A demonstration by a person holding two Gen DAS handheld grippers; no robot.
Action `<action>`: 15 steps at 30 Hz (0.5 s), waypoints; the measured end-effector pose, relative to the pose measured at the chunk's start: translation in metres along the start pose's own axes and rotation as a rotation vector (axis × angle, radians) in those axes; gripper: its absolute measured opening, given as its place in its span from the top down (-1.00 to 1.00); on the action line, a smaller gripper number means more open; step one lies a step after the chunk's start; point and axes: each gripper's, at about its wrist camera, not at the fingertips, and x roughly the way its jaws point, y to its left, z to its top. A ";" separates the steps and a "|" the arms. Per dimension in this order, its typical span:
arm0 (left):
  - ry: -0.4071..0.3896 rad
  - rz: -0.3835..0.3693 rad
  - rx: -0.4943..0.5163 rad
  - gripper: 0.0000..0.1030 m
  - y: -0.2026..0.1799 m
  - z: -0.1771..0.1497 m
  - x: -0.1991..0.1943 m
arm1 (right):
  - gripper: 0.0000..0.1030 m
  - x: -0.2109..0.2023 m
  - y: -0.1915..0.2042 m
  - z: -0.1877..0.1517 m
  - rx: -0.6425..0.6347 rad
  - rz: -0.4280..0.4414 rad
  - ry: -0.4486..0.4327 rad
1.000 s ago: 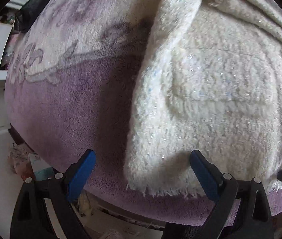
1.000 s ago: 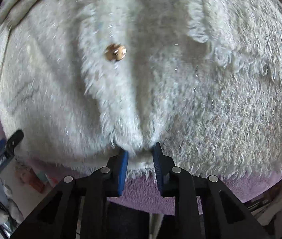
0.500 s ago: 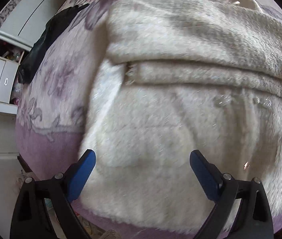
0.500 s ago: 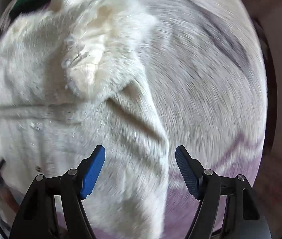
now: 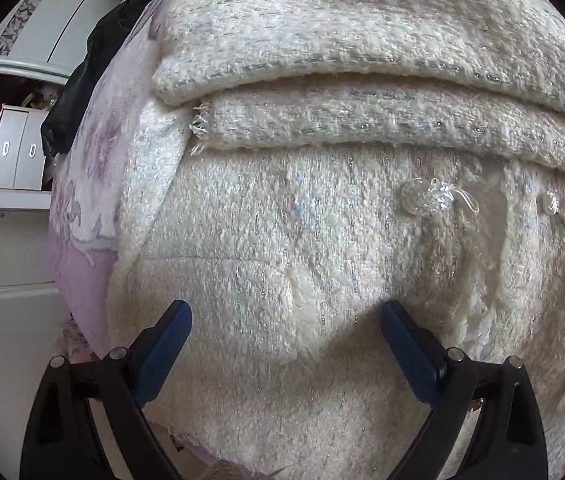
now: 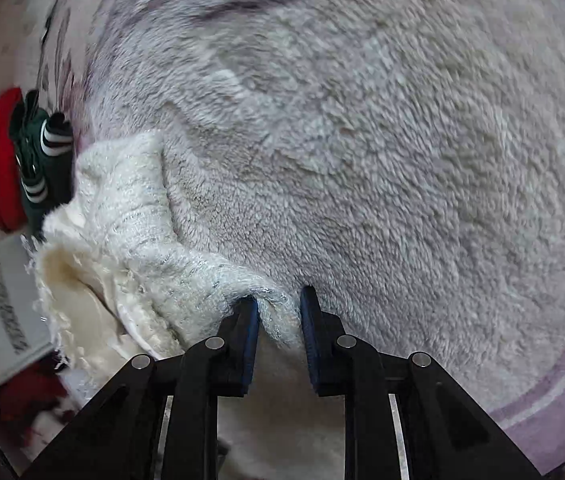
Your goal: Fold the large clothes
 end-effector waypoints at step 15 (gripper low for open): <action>-0.027 0.244 -0.139 -0.90 0.066 0.027 0.008 | 0.28 0.004 0.059 -0.032 -0.349 -0.359 0.077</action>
